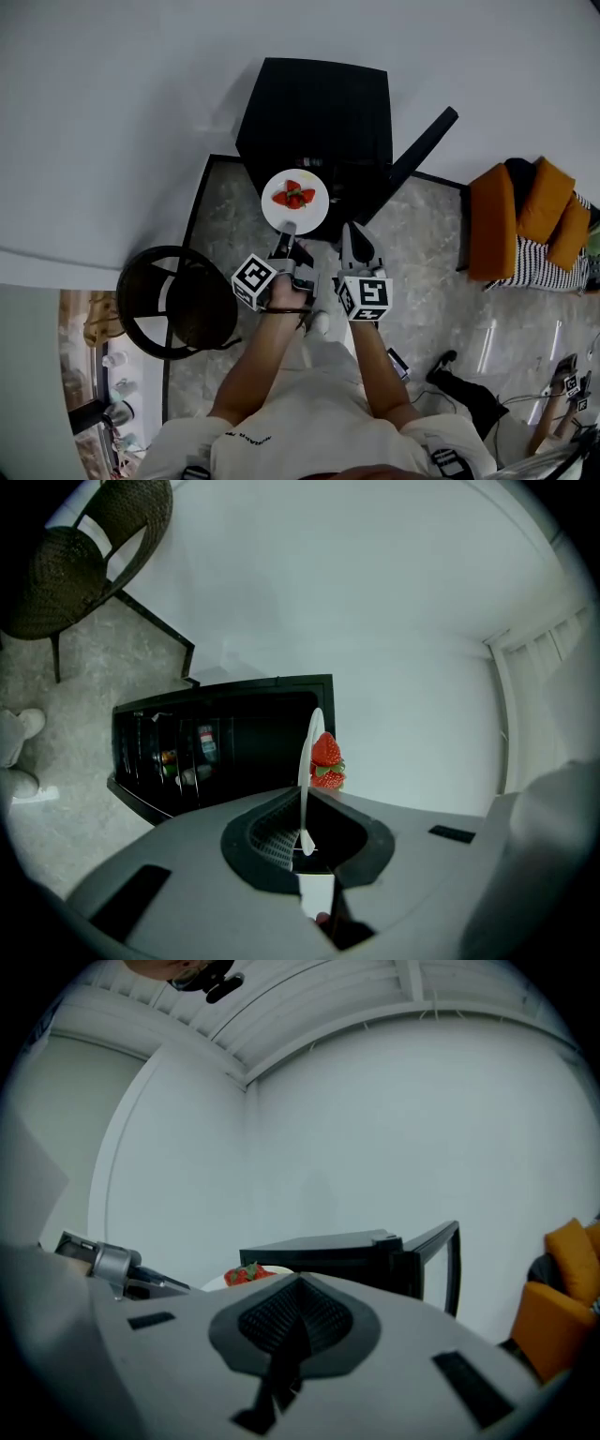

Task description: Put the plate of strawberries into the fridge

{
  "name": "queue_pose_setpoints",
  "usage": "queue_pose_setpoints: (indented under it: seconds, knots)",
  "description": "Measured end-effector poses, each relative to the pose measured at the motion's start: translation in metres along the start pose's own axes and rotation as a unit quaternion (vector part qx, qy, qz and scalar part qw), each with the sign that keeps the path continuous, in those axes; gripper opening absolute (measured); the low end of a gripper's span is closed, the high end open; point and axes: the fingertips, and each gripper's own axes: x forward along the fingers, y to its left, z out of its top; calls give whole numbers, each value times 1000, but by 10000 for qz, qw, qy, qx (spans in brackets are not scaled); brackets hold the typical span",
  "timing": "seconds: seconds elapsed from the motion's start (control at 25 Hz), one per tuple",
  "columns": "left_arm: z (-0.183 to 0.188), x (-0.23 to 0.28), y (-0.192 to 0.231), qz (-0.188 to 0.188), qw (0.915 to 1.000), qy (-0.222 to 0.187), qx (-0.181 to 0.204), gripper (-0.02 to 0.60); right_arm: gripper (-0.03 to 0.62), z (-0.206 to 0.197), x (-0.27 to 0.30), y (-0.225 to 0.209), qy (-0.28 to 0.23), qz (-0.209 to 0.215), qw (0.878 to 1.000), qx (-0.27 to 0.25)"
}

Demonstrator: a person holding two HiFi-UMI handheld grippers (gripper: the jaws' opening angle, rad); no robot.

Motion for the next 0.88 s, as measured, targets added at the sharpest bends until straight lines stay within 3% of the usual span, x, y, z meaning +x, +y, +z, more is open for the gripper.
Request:
queue_pose_setpoints:
  seconds: [0.88]
  knots:
    - [9, 96, 103, 239, 9987, 336, -305, 11, 12, -85, 60, -26, 214, -187, 9995, 108]
